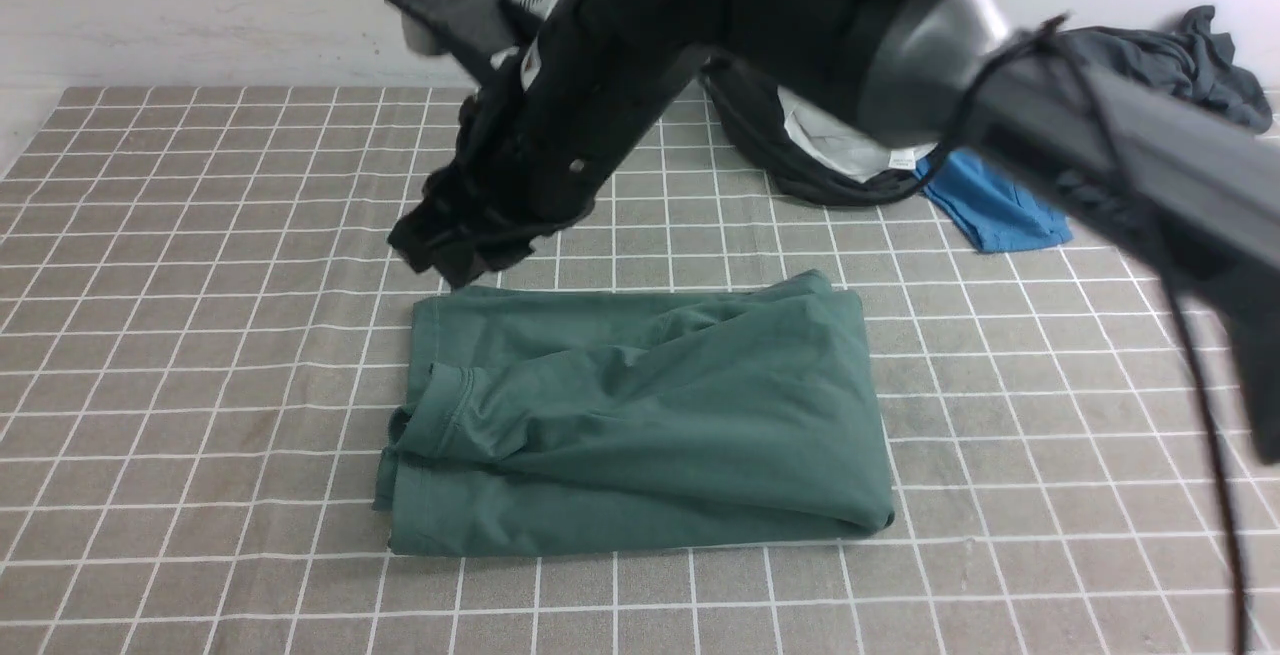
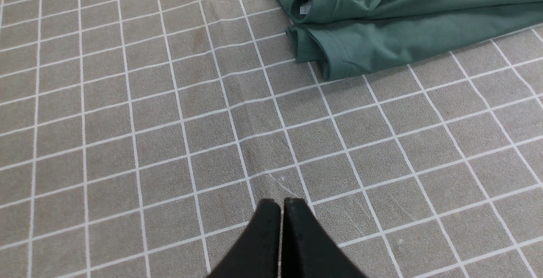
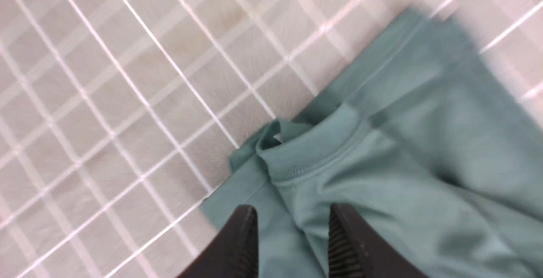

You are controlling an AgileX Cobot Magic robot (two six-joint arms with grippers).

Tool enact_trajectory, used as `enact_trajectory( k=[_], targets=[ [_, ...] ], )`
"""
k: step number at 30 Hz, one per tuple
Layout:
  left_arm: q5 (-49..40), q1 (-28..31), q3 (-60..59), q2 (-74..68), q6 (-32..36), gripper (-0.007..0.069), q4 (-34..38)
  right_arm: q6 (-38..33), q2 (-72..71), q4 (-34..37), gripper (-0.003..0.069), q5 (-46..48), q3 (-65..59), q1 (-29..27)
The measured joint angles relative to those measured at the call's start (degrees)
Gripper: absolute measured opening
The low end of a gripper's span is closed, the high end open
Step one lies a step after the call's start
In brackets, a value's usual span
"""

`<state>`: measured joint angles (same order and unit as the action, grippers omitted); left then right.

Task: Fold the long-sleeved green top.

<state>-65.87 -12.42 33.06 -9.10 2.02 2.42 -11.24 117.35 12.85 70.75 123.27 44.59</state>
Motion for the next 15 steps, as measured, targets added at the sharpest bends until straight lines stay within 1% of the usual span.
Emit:
enact_trajectory(
  k=[3, 4, 6, 7, 8, 10, 13, 15],
  targets=[
    [0.0, 0.0, 0.0, 0.0, 0.0, -0.0007, 0.0, -1.1, -7.4, -1.3, 0.0167, 0.3, -7.1, 0.0],
    [0.0, 0.0, 0.0, 0.0, 0.0, -0.0007, 0.0, -1.5, -12.2, -2.5, 0.0135, 0.5, -13.1, 0.0],
    [0.0, 0.0, 0.0, 0.0, 0.0, -0.0007, 0.0, -1.5, -18.2, -3.8, 0.0094, 0.5, -21.5, -0.1],
    [0.0, 0.0, 0.0, 0.0, 0.0, -0.0007, 0.0, -1.5, -18.9, -4.0, 0.0090, 0.5, -21.5, -0.1],
    [0.0, 0.0, 0.0, 0.0, 0.0, -0.0007, 0.0, -1.5, -24.2, -4.8, 0.0059, -1.1, -28.5, -0.1],
    [0.0, 0.0, 0.0, 0.0, 0.0, -0.0007, 0.0, -1.5, -32.1, -5.2, 0.0023, -5.7, -37.9, -0.1],
    [0.0, 0.0, 0.0, 0.0, 0.0, -0.0007, 0.0, -1.5, -39.6, -5.2, 0.0001, -12.1, -46.3, -0.1],
    [0.0, 0.0, 0.0, 0.0, 0.0, -0.0007, 0.0, -0.9, -48.5, -5.2, -0.0011, -18.7, -53.7, -0.1]
  ],
)
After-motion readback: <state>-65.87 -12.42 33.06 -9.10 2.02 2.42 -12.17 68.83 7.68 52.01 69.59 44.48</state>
